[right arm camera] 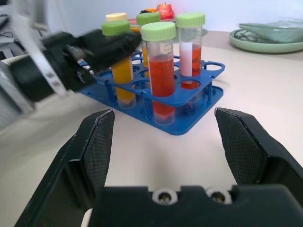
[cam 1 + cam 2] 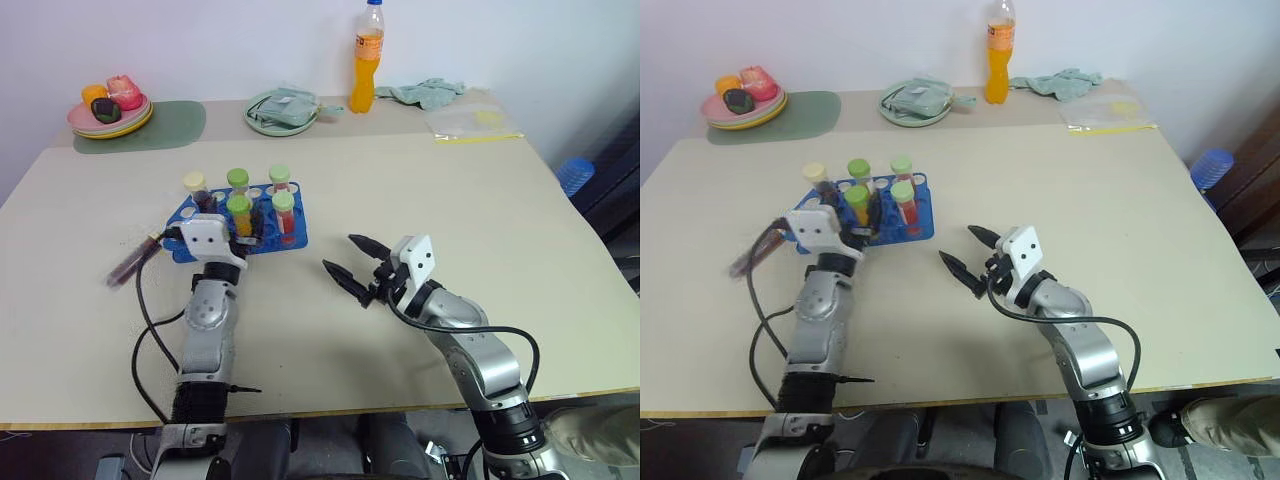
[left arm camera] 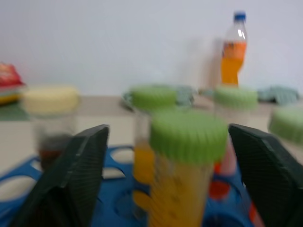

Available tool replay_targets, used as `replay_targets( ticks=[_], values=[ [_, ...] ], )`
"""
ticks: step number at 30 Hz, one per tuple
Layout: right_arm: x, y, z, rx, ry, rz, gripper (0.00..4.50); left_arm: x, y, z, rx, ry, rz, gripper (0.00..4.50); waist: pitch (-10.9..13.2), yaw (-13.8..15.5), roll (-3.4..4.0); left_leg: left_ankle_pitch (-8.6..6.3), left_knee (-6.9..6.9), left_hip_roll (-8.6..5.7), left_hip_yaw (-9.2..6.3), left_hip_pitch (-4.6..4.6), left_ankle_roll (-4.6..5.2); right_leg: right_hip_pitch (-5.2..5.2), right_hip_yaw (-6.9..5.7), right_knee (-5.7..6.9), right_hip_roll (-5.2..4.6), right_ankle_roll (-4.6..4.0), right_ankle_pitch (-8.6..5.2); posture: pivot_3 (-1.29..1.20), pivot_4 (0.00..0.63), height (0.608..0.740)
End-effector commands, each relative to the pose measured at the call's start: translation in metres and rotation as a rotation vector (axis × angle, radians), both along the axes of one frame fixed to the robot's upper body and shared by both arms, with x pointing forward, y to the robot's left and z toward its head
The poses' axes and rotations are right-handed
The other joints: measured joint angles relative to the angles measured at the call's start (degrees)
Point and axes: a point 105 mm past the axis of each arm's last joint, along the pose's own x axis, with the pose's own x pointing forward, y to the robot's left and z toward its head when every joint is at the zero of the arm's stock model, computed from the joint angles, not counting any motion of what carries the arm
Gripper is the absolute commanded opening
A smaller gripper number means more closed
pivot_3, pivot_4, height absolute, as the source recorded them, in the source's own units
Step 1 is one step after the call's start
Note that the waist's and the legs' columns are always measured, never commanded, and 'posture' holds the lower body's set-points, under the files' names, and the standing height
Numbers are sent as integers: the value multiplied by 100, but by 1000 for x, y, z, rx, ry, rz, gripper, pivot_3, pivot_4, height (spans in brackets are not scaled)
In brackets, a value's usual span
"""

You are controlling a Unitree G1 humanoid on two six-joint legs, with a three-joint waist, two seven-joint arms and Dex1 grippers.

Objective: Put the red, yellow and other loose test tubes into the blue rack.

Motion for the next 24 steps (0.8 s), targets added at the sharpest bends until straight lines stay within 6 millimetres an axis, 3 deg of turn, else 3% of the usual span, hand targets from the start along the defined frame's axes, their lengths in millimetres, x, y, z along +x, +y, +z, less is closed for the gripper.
replay_targets(
  ticks=[1,3,5,7,13,20,24],
  values=[
    [-4,1,15,3,-80,24,3728,-16,21,35,3,-104,32,4111,0,-14,0,0,0,0,0,0,0,0,1,0,0,0,0,0,150,740],
    [-5,1,17,-6,-95,32,3728,-22,33,49,10,-124,53,4111,0,-39,0,0,-1,0,0,0,0,0,1,-1,0,0,0,0,150,740],
    [-6,2,19,-40,-124,65,3728,-30,79,73,19,-96,124,4317,2,-83,-2,0,0,0,-1,0,0,1,-1,1,0,0,0,0,150,740],
    [-6,3,19,-55,-139,88,3728,-32,107,81,33,1,148,4317,2,-137,0,0,-5,8,-8,3,0,-4,0,6,10,-2,-1,0,150,740],
    [-11,13,15,-104,-166,183,3728,-31,163,37,234,608,160,4317,3,-120,4,0,-8,7,-10,3,1,-7,3,11,13,-3,-4,0,150,740],
    [-29,23,27,-170,-198,426,3728,-24,187,4,354,1005,48,4317,6,-100,2,0,-11,8,-5,2,-1,-6,-5,8,13,-3,-3,0,150,740],
    [-30,28,27,-159,-188,440,3728,-10,182,-10,356,1142,-52,4317,5,-104,1,2,-13,9,-6,0,-4,-9,-6,9,14,-4,-3,0,150,740]
  ],
)
